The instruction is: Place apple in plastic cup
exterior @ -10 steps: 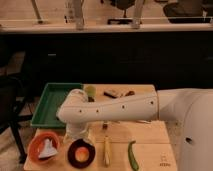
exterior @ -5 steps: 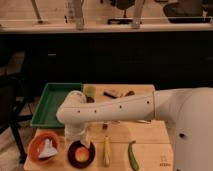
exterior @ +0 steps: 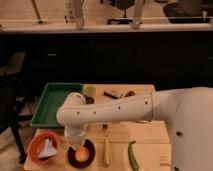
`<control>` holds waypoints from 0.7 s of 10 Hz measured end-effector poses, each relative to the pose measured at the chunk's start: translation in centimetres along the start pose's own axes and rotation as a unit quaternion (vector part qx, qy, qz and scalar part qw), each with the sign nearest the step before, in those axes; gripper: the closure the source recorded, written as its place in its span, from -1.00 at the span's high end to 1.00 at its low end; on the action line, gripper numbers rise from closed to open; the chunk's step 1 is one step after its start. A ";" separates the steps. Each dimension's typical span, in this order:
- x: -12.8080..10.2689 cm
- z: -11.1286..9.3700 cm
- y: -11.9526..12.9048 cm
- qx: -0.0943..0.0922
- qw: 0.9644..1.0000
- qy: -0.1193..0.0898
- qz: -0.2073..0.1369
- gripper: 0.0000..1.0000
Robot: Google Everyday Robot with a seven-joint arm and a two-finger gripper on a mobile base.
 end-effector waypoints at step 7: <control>-0.7 1.7 0.3 -0.009 1.000 -0.021 -0.003 0.01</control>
